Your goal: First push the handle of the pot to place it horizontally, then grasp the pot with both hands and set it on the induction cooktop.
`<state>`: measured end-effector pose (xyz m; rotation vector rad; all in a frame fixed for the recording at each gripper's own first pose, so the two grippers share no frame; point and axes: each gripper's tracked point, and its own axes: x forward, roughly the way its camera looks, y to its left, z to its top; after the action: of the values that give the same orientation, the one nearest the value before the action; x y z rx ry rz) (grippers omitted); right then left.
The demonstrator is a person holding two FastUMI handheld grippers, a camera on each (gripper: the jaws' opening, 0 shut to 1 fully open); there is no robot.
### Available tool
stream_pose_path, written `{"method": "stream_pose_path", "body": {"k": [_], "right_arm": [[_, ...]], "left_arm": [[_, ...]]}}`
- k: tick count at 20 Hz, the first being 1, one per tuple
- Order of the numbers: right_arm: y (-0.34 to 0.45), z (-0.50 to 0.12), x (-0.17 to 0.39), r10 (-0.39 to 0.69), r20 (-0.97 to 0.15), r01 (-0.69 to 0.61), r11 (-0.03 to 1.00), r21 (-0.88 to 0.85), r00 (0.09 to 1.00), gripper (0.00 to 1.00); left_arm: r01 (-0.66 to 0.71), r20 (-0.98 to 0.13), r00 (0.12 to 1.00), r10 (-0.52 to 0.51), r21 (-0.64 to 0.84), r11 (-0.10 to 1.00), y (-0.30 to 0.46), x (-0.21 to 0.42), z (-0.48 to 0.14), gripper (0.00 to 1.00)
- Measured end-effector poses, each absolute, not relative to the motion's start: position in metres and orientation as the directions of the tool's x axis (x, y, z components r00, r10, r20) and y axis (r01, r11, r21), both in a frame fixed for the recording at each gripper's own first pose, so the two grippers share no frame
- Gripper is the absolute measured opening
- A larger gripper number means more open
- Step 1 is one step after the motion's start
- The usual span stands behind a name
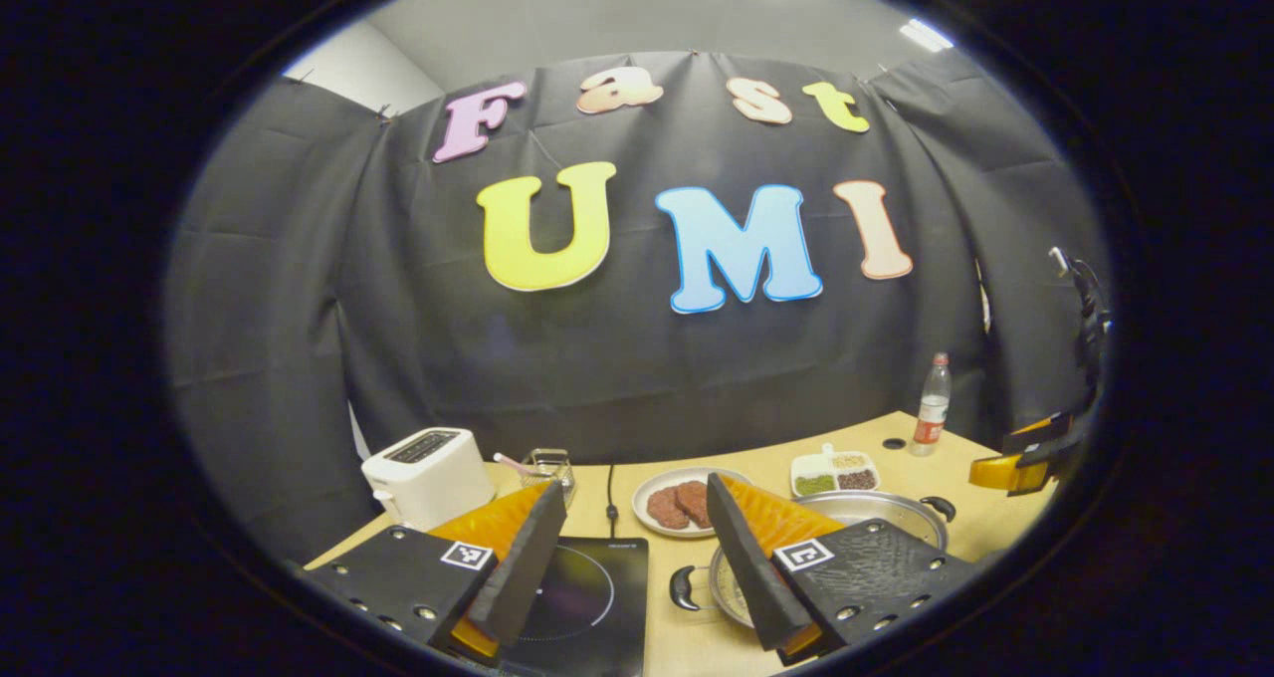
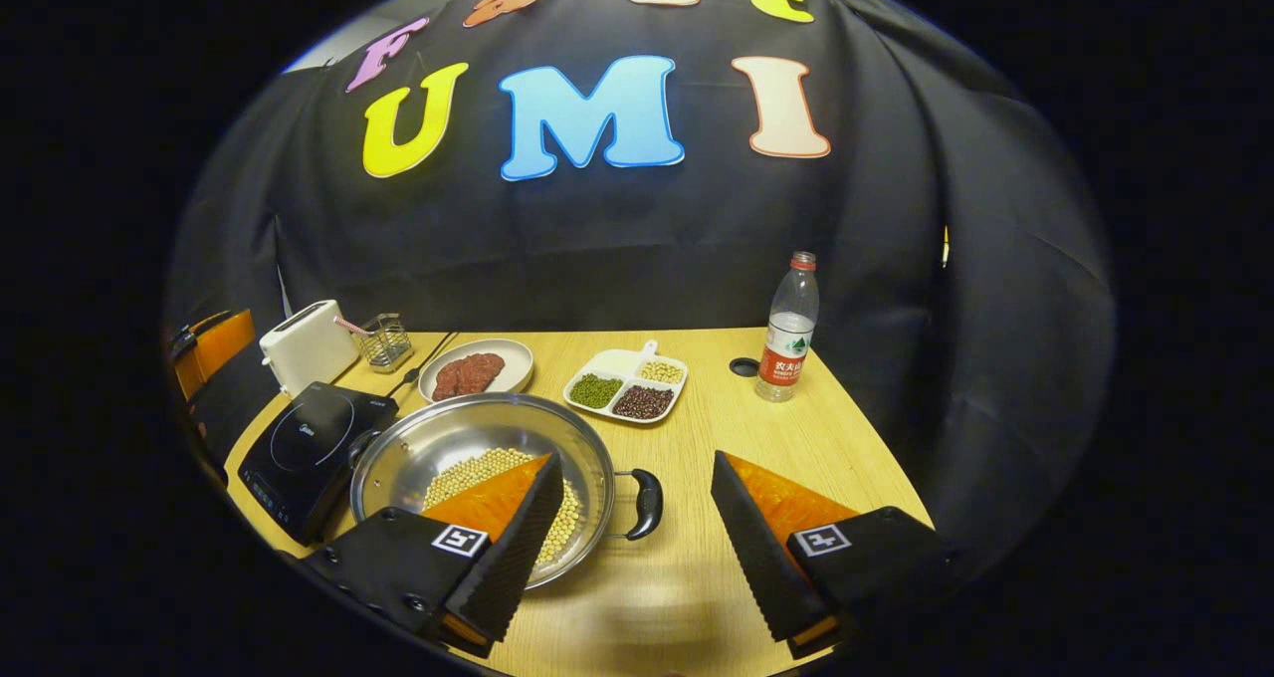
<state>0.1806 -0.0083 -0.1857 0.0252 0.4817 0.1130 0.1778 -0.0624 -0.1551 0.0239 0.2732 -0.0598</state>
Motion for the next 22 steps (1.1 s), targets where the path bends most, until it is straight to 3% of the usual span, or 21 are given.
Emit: {"method": "stream_pose_path", "body": {"k": [22], "right_arm": [[0.005,-0.247,0.198,0.065,-0.568,-0.071,0.997,0.011,0.820,0.96]], "left_arm": [[0.208,-0.575,0.778,-0.251,-0.141,0.968,-0.118,0.212,-0.323,0.85]]}}
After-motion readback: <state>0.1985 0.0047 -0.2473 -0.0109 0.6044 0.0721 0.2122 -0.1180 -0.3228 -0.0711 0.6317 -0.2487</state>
